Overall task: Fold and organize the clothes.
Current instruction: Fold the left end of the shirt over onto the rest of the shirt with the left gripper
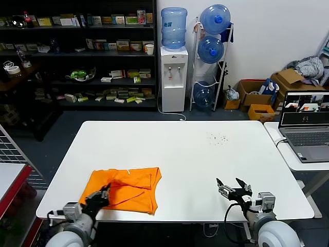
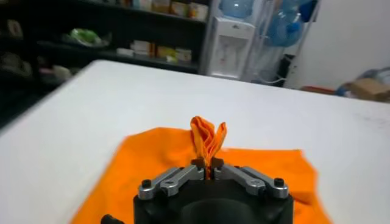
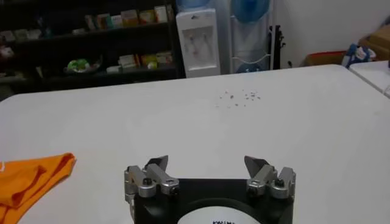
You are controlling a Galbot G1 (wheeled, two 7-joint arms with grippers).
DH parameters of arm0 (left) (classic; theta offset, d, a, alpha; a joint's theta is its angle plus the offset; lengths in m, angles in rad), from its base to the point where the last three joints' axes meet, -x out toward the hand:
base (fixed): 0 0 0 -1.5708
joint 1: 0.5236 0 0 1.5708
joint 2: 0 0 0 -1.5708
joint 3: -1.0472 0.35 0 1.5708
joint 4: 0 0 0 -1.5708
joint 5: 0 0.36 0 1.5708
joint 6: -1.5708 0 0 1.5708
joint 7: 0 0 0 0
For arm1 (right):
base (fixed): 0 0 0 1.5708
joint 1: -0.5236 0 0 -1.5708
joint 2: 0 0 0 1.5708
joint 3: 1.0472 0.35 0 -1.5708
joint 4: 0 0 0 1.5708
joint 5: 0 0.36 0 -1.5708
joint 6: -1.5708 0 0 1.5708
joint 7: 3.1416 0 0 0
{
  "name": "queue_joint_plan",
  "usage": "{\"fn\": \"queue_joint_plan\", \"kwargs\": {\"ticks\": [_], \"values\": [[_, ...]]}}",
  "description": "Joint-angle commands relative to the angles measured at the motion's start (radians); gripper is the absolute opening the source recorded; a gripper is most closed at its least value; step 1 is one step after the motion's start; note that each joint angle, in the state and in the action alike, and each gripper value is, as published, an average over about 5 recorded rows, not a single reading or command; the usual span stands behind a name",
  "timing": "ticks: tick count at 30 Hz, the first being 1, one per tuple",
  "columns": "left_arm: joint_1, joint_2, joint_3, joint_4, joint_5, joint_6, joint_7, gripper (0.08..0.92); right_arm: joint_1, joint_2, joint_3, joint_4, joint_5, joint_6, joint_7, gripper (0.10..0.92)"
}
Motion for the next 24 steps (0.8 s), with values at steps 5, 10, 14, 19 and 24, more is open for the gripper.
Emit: {"fn": "queue_joint_plan", "kwargs": {"ticks": [5,10,14,19,24], "values": [[-0.246,-0.224,0.278,0.04,-0.009,0.048,-0.025,0.137,-0.047,0.038,0.021,-0.002,-0.021,-0.001,0.001,0.823],[-0.256,-0.218,0.279,0.068,0.009,0.043,-0.013,0.137,-0.045,0.038,0.02,-0.004,-0.019,-0.001,0.001,0.823],[-0.24,-0.207,0.273,0.067,0.023,0.045,0.007,0.14,-0.04,0.033,0.018,-0.005,-0.013,-0.002,0.001,0.823],[-0.213,-0.175,0.24,0.027,0.013,0.056,0.001,0.237,-0.031,0.024,0.015,-0.01,-0.006,-0.001,0.001,0.823],[-0.171,-0.05,0.158,-0.048,-0.04,0.067,-0.01,0.384,-0.018,0.014,0.007,-0.017,0.001,0.0,-0.002,0.823]]}}
